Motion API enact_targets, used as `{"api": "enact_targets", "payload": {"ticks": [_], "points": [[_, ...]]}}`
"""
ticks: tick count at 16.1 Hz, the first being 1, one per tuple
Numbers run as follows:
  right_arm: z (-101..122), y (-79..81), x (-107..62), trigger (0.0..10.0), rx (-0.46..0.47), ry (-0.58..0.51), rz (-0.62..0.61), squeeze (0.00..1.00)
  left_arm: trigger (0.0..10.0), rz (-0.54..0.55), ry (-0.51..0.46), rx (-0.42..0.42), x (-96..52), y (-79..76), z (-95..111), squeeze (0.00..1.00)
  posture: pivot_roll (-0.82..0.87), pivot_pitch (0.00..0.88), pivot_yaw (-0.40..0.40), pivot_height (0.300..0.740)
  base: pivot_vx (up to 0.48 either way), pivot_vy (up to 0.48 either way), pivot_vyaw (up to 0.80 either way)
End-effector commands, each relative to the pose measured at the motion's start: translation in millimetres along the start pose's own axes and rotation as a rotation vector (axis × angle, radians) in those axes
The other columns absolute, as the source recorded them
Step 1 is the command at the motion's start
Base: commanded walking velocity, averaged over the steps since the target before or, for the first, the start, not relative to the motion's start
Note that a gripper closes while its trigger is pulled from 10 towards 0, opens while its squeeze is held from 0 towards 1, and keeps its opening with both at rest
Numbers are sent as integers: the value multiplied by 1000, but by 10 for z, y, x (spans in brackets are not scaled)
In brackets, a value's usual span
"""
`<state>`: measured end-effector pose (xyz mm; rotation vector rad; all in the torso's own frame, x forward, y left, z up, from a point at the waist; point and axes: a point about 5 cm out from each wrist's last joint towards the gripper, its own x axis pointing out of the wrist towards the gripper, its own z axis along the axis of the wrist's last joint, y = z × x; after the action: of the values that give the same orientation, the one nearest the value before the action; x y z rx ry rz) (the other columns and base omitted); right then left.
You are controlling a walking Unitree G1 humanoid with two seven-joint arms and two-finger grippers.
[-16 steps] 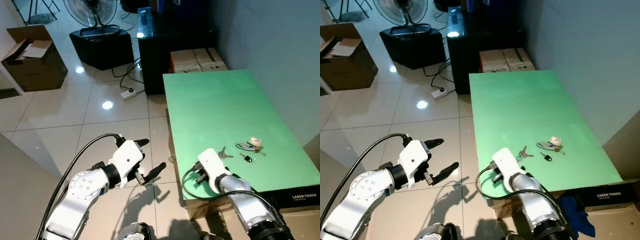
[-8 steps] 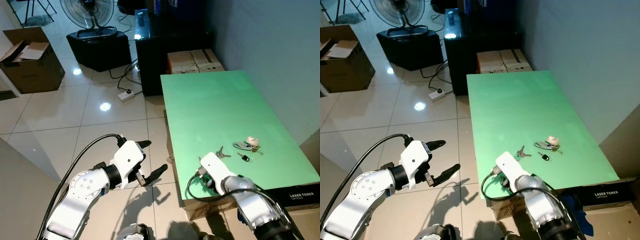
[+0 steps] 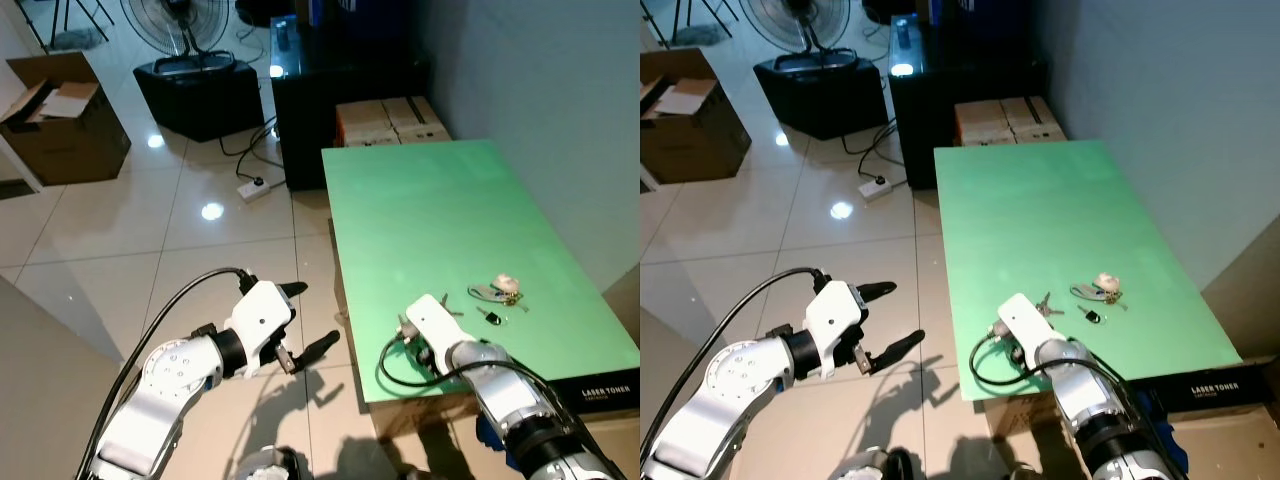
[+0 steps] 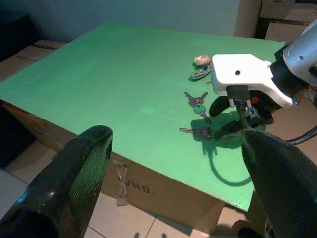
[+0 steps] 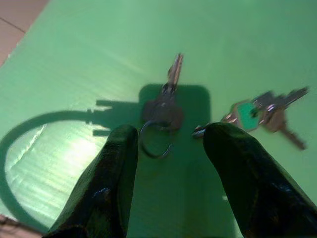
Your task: Hang keys on a hook
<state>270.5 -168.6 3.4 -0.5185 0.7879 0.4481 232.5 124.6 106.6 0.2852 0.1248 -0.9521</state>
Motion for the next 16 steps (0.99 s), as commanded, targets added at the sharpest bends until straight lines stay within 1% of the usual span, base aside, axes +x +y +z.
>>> {"api": "enact_targets", "payload": {"ticks": [1, 6, 9, 10, 11, 12, 16], "points": [[23, -24, 11, 10000, 5, -13, 11, 0, 10000, -12, 10, 0, -11, 4, -8, 0, 26, 65, 86, 740, 0, 0, 0], [50, 5, 73, 10000, -18, -32, 43, 0, 10000, -20, 11, 8, -28, -26, -11, 0, 34, 52, 80, 740, 0, 0, 0], [31, 54, 121, 10000, -13, -41, 71, 0, 10000, -20, 14, 9, -40, -31, -14, 0, 40, 50, 81, 740, 0, 0, 0], [20, 78, 139, 8235, 0, -47, 85, 0, 10000, -20, 15, 9, -46, -30, -15, 0, 41, 50, 83, 740, 0, 0, 0], [9, 84, 149, 3725, 11, -50, 91, 0, 10000, -22, 16, 11, -48, -28, -15, 0, 44, 49, 84, 740, 0, 0, 0], [-17, 77, 160, 118, 19, -50, 96, 0, 10000, -24, 17, 12, -49, -27, -12, 0, 46, 49, 84, 740, 0, 0, 0], [-83, 44, 171, 0, 75, -48, 112, 0, 10000, -29, 20, 12, -48, -30, -9, 0, 47, 52, 89, 740, 0, 0, 0]]}}
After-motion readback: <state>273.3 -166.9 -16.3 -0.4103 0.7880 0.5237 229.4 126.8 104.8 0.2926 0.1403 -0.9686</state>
